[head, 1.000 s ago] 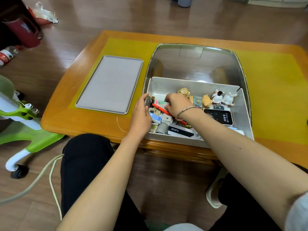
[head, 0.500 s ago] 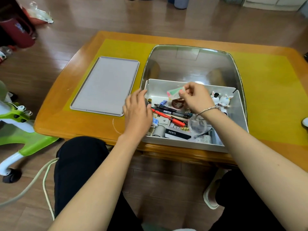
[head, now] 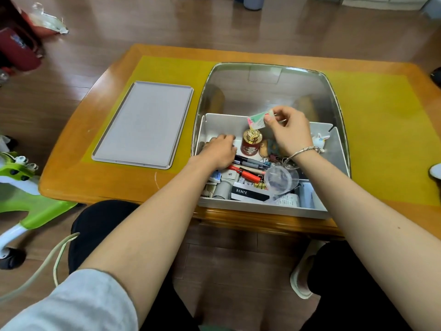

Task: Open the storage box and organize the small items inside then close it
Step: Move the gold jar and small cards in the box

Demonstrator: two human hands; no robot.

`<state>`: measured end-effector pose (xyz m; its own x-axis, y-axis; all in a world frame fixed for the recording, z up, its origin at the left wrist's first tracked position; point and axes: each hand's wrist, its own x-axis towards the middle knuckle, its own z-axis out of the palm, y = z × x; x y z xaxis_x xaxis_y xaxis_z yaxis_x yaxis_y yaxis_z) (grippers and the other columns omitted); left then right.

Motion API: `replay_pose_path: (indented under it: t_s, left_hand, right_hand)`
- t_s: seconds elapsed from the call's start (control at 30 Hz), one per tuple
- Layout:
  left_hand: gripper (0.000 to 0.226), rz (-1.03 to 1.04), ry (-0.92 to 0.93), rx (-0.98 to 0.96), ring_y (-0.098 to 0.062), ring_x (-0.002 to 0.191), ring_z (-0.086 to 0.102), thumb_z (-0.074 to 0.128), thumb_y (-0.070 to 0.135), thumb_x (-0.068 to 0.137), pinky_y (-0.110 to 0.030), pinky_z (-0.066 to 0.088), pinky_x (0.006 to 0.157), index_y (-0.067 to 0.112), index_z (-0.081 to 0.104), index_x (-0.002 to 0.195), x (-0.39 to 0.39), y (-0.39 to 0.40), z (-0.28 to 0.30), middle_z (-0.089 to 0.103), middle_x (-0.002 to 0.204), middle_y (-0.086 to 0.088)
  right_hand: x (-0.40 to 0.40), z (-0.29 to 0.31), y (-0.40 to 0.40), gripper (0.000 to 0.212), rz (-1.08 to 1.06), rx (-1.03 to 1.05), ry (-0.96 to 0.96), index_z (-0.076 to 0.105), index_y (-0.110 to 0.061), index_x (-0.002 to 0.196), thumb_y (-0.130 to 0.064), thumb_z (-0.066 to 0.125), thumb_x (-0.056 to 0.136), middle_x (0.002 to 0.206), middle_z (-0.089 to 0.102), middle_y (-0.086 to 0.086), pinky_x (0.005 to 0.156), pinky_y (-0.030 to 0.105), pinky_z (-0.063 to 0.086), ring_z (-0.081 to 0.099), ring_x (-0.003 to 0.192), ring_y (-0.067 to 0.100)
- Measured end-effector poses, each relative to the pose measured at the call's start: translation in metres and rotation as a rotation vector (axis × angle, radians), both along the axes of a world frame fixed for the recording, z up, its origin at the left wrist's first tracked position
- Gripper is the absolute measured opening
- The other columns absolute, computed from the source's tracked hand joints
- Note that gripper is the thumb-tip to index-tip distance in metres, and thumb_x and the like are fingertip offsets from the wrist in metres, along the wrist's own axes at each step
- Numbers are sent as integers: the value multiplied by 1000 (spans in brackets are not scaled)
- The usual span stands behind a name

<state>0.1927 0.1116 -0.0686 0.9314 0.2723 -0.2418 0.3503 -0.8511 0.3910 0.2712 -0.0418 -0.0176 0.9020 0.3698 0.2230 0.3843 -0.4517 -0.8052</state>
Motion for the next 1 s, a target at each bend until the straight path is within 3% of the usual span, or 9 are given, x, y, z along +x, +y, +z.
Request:
replay_pose_path:
  t_s: [0.23, 0.33, 0.5, 0.6, 0.67, 0.73, 0.83, 0.9, 1.0]
  left_hand:
    - [33, -68, 35, 128, -34, 117, 47, 47, 7, 96, -44, 42, 99, 19, 56, 125, 11, 9, 0, 51, 127, -13]
    - [25, -69, 43, 126, -34, 114, 48, 46, 9, 97, -46, 42, 99, 18, 57, 118, 11, 9, 1, 52, 124, -14]
    - [21, 68, -220, 72, -35, 103, 56, 44, 2, 95, -39, 47, 86, 8, 58, 109, 2, 4, 11, 61, 116, -16]
    - [19, 122, -359, -49, -30, 96, 60, 46, 18, 100, -35, 47, 78, 11, 64, 103, -9, 0, 19, 67, 106, -12]
    - [25, -11, -235, -82, -25, 100, 59, 51, 33, 98, -34, 47, 82, 16, 68, 104, -17, -2, 20, 67, 110, -9]
    - [42, -158, -49, -68, -24, 124, 44, 55, 53, 90, -40, 38, 99, 22, 67, 114, -24, -2, 17, 54, 133, -6]
    - [72, -153, -23, -119, -23, 144, 16, 47, 64, 87, -46, 21, 113, 19, 41, 143, -27, -1, 17, 24, 157, -6]
    - [81, -145, -36, -72, -24, 144, 16, 41, 70, 86, -49, 20, 112, 23, 26, 150, -23, -1, 18, 21, 158, -6]
    - [91, -140, 29, -4, -27, 144, 19, 32, 82, 80, -53, 21, 111, 25, 22, 151, -19, -6, 18, 23, 158, -6]
  right_hand:
    - [2, -6, 7, 4, 4, 28, 52, 65, -16, 88, -18, 61, 88, 67, 55, -17, 57, 14, 40, 50, 55, -6]
    - [0, -7, 6, 8, 9, 54, 62, 66, -11, 90, -16, 60, 89, 64, 56, -17, 48, 8, 40, 52, 46, -5]
    - [2, -7, 5, 13, 2, 54, 57, 67, -7, 95, -16, 60, 89, 71, 57, -12, 56, 6, 40, 50, 58, -4]
    - [2, -5, 5, 13, -19, 80, 32, 67, -7, 97, -16, 60, 90, 79, 60, -4, 61, 10, 41, 52, 65, 5]
    - [3, -2, 6, 14, -25, 86, 18, 67, -7, 98, -16, 60, 90, 83, 61, -1, 63, 11, 41, 54, 73, 8]
    - [3, -2, 9, 15, -5, 76, 11, 67, -7, 100, -15, 60, 90, 85, 62, 1, 65, 10, 41, 55, 77, 8]
    - [3, 1, 14, 15, 26, 86, 5, 67, -8, 100, -15, 61, 89, 88, 64, 2, 67, 12, 44, 56, 78, 9]
    - [4, 2, 19, 13, 60, 100, 13, 68, -8, 98, -14, 63, 88, 86, 65, 2, 69, 17, 47, 57, 77, 9]
    - [6, 4, 27, 7, 104, 119, 33, 68, -12, 90, -13, 68, 83, 78, 64, -1, 64, 13, 44, 53, 65, 2]
